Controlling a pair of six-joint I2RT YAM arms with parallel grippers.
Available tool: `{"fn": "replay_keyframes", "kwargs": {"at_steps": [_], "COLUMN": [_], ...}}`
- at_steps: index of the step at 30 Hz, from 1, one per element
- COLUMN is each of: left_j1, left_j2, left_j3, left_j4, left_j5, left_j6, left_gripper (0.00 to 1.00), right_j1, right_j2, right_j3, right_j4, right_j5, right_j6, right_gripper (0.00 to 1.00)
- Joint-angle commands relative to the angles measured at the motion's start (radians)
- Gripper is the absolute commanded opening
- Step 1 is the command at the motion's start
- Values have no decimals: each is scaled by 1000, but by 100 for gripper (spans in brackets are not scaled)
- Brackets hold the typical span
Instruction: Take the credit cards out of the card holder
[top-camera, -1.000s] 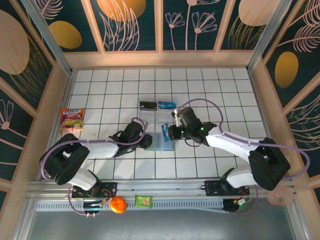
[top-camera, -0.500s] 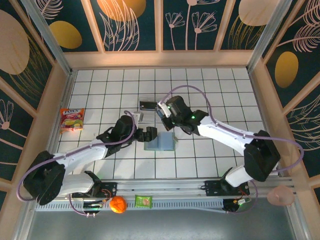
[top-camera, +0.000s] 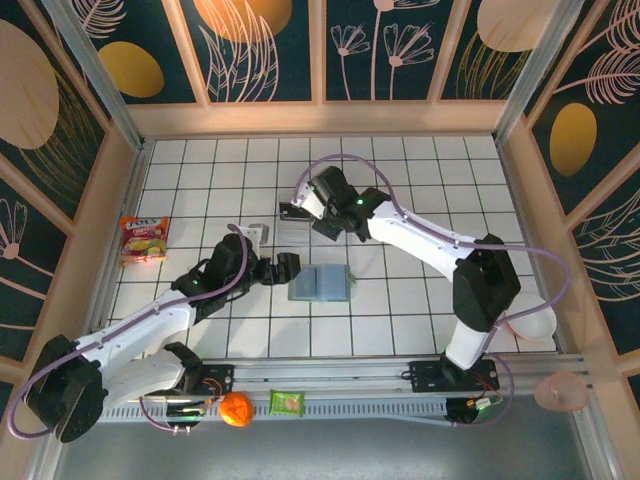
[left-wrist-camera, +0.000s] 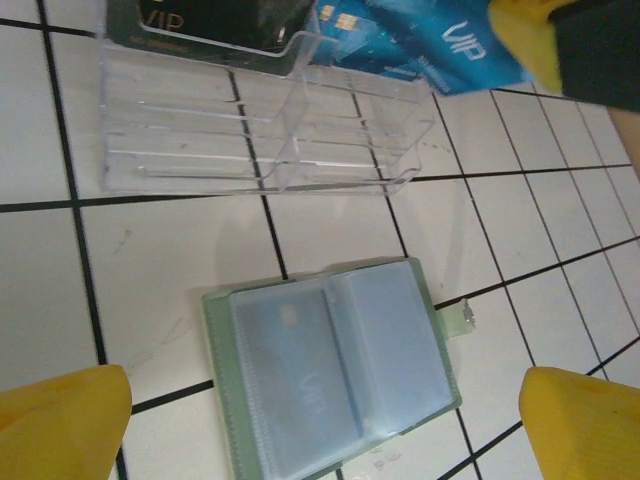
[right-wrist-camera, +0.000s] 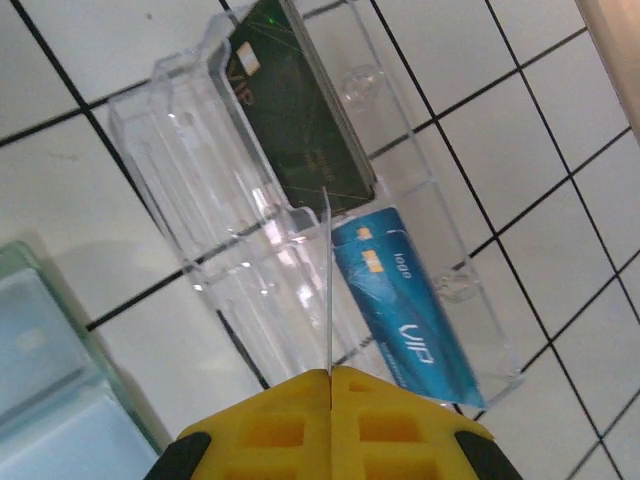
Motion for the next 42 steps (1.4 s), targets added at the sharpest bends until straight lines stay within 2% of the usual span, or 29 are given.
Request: {"fn": "replay_keyframes", "kwargs": {"at_steps": [1, 6, 14, 24, 42], "left_j1": [9, 14, 20, 30, 44], "left_j2": [-24, -29, -9, 43, 84], "left_j3": [6, 15, 29, 55, 74], "left_j4": [-93, -155, -199, -224, -244], "left_j5": [-52, -93, -130, -150, -162], "left_j6": [-18, -24, -40, -49, -57], "left_gripper": [99, 99, 99, 99, 99], "right_j1": [-23, -42, -78, -98, -97], "right_j2": [42, 70, 117, 110, 174], "right_j3": [79, 147, 202, 198, 178], "right_j4": [-109, -144, -222, -200, -148], "right_j5": [33, -15, -18, -69, -35], "right_j6": [-90, -148, -238, -318, -396], "right_gripper": [0, 0, 0, 0, 0]}}
